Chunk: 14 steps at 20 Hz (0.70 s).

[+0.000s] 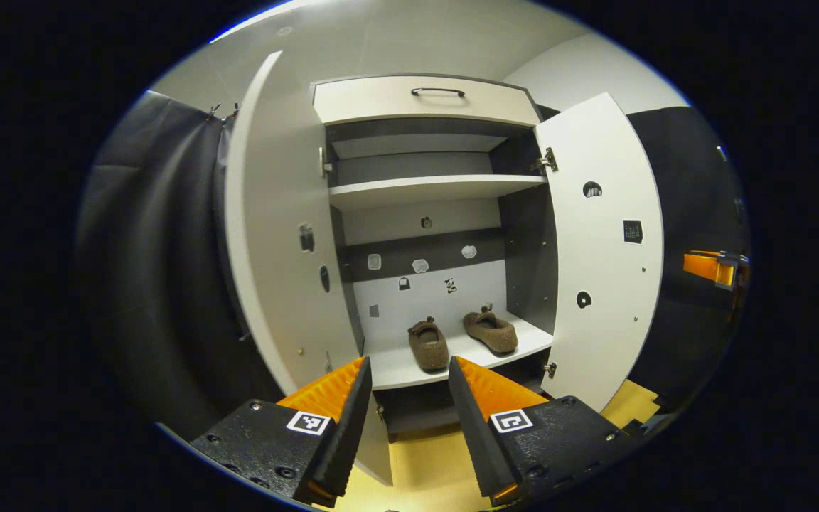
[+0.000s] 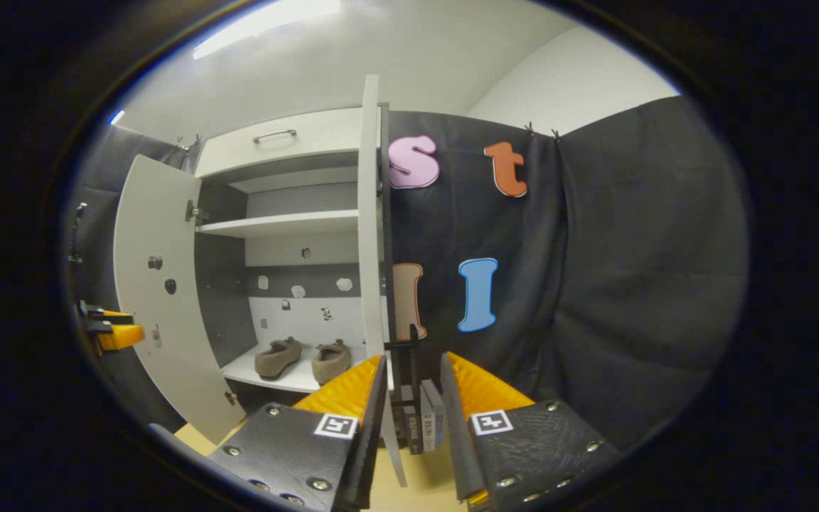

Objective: Grab one shoe with the right hand and put it into the shoe cabinet, grab the other shoe with the left hand and put it into the shoe cabinet; then close the right door with the right hand and the left door with the left hand.

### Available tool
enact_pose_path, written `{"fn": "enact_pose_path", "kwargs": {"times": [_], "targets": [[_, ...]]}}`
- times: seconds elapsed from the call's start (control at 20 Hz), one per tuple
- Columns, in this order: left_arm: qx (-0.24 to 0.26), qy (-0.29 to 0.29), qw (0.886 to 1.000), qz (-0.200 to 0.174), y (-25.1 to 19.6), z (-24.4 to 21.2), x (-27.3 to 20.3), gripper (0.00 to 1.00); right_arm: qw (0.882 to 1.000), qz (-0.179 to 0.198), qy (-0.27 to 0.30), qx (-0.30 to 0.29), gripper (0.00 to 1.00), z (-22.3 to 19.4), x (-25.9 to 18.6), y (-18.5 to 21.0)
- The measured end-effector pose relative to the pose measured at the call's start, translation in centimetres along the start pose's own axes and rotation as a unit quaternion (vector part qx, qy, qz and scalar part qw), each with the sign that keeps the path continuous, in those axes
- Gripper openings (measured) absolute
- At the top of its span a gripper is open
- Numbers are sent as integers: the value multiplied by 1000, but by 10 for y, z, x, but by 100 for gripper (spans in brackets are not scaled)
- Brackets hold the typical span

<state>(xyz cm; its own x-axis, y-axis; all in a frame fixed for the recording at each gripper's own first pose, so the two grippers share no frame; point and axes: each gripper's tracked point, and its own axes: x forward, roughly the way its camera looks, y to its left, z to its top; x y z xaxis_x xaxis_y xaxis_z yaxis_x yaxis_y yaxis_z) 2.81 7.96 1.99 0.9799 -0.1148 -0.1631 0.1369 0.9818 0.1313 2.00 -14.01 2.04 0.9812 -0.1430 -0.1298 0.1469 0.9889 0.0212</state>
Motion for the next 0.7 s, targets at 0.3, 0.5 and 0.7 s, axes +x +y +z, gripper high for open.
{"fn": "enact_pose_path", "kwargs": {"times": [0.3,0.5,0.7], "targets": [[-10,6,999,44,18,-3,-62,67,1000,5,12,-9,76,-12,34,-10],[-14,10,997,75,36,-12,-80,67,1000,15,25,-10,77,-24,45,-10],[-22,17,994,103,50,-20,-90,67,999,40,34,-3,72,-31,50,-1]]}}
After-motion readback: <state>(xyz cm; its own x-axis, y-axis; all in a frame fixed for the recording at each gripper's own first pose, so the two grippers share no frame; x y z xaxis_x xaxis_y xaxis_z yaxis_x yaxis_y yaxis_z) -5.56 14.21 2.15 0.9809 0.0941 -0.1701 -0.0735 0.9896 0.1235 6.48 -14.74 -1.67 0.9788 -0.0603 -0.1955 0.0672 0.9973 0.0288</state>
